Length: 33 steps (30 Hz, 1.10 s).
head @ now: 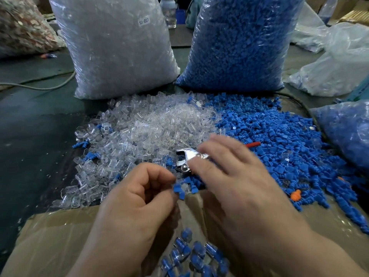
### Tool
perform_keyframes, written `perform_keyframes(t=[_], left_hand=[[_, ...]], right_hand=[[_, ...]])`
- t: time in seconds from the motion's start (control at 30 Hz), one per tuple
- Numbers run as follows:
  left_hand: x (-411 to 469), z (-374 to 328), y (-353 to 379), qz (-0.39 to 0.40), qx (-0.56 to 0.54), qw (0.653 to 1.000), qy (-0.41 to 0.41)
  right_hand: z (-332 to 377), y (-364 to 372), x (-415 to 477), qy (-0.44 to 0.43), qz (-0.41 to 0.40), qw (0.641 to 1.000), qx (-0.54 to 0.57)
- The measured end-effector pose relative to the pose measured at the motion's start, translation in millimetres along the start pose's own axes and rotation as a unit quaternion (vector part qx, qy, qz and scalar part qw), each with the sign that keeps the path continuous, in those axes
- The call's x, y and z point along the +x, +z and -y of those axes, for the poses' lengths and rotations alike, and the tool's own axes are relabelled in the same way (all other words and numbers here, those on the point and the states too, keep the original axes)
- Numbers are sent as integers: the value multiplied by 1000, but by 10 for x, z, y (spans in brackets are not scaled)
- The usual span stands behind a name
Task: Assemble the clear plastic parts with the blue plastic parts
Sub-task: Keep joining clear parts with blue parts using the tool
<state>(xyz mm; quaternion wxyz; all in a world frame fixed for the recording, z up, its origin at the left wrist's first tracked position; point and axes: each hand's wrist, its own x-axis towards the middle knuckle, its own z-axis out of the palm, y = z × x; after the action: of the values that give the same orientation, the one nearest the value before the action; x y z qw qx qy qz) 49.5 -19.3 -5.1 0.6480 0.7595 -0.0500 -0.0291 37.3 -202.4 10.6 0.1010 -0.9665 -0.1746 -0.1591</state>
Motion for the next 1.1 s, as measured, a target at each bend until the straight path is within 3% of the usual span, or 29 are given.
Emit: perform_keyframes(t=[0.13, 0.23, 0.57, 0.77, 0.93, 1.1], left_hand=[[-2, -77, -38, 27, -46, 997, -58], [8, -109, -34, 24, -75, 994, -78], [44, -76, -49, -1, -138, 983, -118], [50, -60, -85, -21, -126, 986, -106], [54, -88, -113, -40, -123, 988, -82], [48, -60, -148, -42, -75, 996, -21]], right_hand=[[-281, 26, 77, 118, 131, 982, -64], [-378, 51, 106, 117, 178, 974, -73], [-361, 22, 189, 113, 148, 979, -82], [-305, -120, 132, 127, 22, 992, 10], [-165, -200, 32, 60, 14, 996, 59], [-151, -198, -18, 9, 37, 999, 35]])
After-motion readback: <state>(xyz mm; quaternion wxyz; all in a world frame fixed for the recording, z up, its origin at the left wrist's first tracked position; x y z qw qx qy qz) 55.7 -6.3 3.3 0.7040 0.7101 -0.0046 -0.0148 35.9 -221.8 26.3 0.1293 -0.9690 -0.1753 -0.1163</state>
